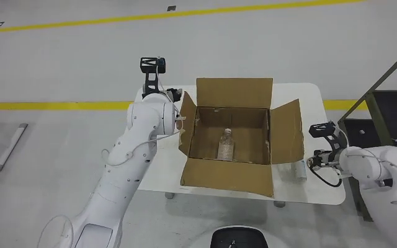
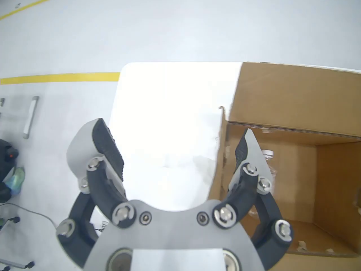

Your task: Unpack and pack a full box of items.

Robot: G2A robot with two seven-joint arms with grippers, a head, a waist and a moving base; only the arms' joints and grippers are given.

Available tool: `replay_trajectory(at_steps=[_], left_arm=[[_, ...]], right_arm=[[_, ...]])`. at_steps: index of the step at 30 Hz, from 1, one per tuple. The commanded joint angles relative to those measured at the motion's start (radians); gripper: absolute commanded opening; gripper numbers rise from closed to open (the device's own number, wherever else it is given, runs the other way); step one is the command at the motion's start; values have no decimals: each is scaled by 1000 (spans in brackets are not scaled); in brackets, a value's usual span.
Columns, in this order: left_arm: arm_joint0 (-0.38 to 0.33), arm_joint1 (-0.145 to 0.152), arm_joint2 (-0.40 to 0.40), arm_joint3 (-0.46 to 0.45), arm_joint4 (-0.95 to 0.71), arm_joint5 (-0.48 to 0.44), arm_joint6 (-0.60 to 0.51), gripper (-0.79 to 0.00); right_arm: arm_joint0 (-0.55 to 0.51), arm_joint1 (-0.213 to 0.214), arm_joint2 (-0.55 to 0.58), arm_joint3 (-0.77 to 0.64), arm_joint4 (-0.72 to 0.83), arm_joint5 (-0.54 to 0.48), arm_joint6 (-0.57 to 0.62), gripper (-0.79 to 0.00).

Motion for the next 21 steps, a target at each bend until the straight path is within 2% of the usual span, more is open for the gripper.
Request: replay_trajectory(at_steps=[1, 2, 6, 7, 13, 15, 16, 19, 21], left_arm=[[16, 3, -15, -13, 22, -3, -11, 0], [16, 3, -15, -13, 22, -3, -11, 0], [16, 3, -15, -13, 22, -3, -11, 0], [16, 3, -15, -13, 22, -3, -11, 0], [16, 3, -15, -13, 22, -3, -11, 0], [16, 3, -15, -13, 22, -3, -11, 0], [16, 3, -15, -13, 22, -3, -11, 0], [16, 3, -15, -13, 22, -3, -11, 0], [16, 3, -15, -13, 22, -3, -11, 0]], right_arm=[[4, -1, -20, 27, -11, 3, -17, -686], [5, -2, -28, 37, -9, 7, -24, -557], [16, -4, -62, 74, -22, 17, -47, -400], [21, -5, -71, 84, -22, 19, -51, -314], [46, -10, -119, 134, -41, 42, -83, -314], [54, -11, -132, 146, -40, 47, -88, -243], [58, -12, -138, 150, -39, 51, -91, -268], [68, -16, -158, 170, -32, 59, -105, -249], [75, -18, -172, 182, -30, 63, -112, -311]])
